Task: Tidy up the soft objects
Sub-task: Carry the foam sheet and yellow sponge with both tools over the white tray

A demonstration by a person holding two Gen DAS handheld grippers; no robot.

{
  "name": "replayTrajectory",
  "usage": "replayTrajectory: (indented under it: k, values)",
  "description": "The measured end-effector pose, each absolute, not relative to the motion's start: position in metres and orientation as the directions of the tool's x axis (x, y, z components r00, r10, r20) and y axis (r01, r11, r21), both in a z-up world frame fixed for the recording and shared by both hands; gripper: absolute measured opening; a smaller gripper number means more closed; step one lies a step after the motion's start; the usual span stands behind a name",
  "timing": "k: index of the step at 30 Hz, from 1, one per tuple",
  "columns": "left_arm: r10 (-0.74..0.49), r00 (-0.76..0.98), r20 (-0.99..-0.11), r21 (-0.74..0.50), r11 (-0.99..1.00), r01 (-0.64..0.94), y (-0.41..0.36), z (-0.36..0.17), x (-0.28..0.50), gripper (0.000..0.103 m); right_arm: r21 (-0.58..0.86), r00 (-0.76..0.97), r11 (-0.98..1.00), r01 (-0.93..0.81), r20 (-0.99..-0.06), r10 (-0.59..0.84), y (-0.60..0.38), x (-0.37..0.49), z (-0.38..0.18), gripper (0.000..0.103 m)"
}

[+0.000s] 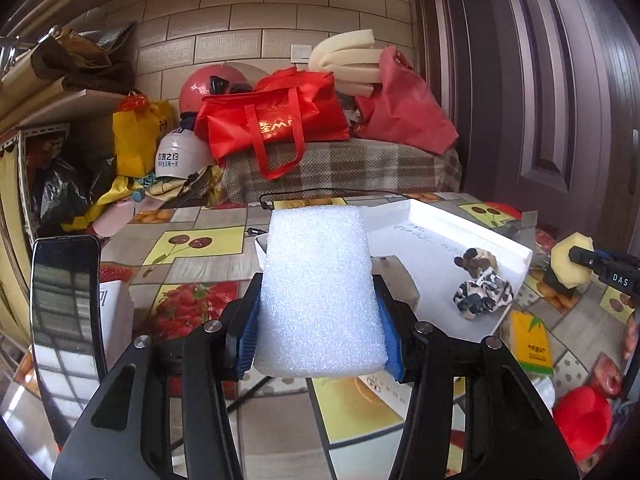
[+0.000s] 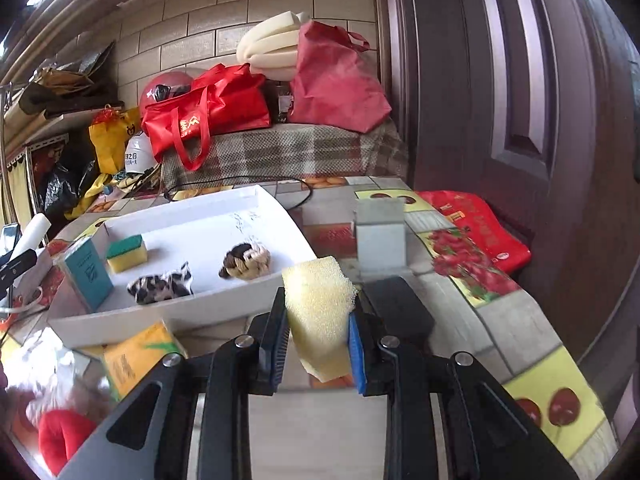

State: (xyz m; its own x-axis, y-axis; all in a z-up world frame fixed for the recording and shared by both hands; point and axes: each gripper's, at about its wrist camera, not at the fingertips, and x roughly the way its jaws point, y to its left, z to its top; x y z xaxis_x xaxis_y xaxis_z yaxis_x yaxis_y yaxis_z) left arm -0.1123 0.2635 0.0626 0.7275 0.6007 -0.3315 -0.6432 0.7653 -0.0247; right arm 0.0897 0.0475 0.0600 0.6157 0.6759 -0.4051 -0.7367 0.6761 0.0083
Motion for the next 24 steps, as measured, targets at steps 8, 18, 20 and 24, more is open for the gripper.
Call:
replayTrajectory:
  k: [8,18,20,24]
  values:
    - [0.625,0.7,-0.345,-0.061,0.73,-0.681,0.294,0.063,-0.083,0.05,0.049,0.607,0.676,-0.735,-0.398,0.688,0.088,0.103,0.061,0.026]
    - [0.598,0.714,-0.363,-0.074,0.746,-0.662,0.311,0.063,-0.054,0.05,0.045,0.605,0.673,-0.738,-0.396,0.69,0.125,0.114,0.064,0.026]
    - [0.583,0.72,-0.377,-0.082,0.753,-0.653,0.316,0.062,-0.048,0.05,0.043,0.595,0.665,-0.746,-0.405,0.694,0.133,0.116,0.064,0.026]
    - [0.556,0.727,-0.403,-0.112,0.758,-0.643,0.325,0.061,-0.038,0.05,0.032,0.583,0.653,-0.757,-0.419,0.696,0.147,0.117,0.063,0.026]
